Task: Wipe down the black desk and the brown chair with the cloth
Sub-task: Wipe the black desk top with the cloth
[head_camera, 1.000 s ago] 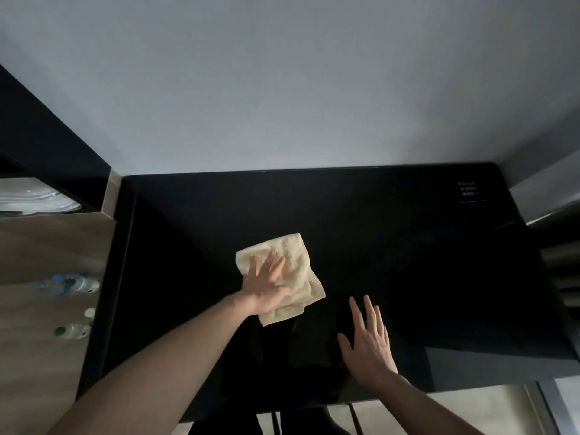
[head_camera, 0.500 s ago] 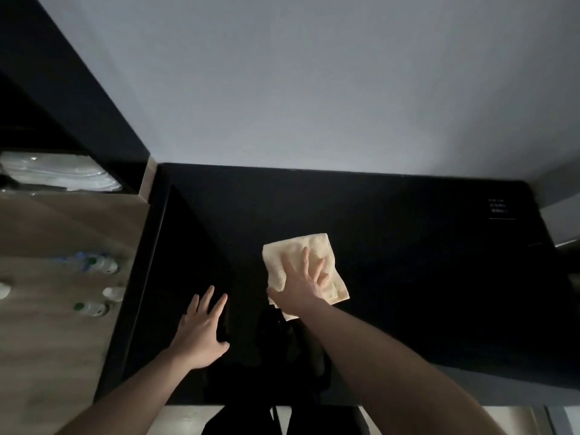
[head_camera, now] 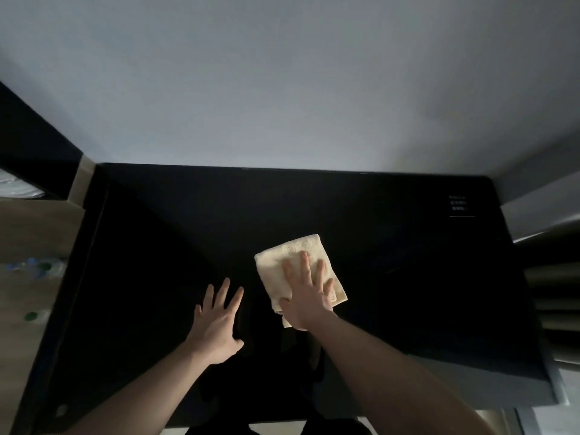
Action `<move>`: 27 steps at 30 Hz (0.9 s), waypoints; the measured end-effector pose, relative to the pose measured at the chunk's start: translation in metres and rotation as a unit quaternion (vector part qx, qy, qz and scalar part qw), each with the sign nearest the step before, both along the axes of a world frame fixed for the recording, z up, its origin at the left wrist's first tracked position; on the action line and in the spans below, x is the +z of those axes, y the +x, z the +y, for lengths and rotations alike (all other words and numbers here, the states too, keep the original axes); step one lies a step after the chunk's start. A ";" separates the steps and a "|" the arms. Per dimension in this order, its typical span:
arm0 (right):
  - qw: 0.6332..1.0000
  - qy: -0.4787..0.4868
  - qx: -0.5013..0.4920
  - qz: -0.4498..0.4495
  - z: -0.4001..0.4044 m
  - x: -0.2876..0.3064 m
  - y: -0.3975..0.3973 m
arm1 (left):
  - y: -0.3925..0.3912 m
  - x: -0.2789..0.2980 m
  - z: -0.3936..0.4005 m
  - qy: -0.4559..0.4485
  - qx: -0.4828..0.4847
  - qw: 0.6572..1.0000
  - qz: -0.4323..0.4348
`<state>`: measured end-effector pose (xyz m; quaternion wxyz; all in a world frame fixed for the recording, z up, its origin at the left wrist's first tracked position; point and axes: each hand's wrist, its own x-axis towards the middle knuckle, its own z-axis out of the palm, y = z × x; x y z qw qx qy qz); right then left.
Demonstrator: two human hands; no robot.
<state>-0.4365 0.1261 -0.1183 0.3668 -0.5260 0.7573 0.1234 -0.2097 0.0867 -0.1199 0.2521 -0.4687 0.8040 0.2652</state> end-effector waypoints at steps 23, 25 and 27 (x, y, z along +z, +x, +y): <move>0.975 0.061 -0.214 0.024 0.120 0.012 -0.332 | -0.250 0.004 0.060 0.024 0.034 0.998 -0.051; 0.976 0.064 -0.205 0.027 0.128 0.011 -0.320 | -0.251 0.006 0.056 0.031 0.028 0.997 -0.058; 0.975 0.066 -0.209 0.018 0.133 0.010 -0.319 | -0.253 0.007 0.053 0.040 0.024 0.997 -0.066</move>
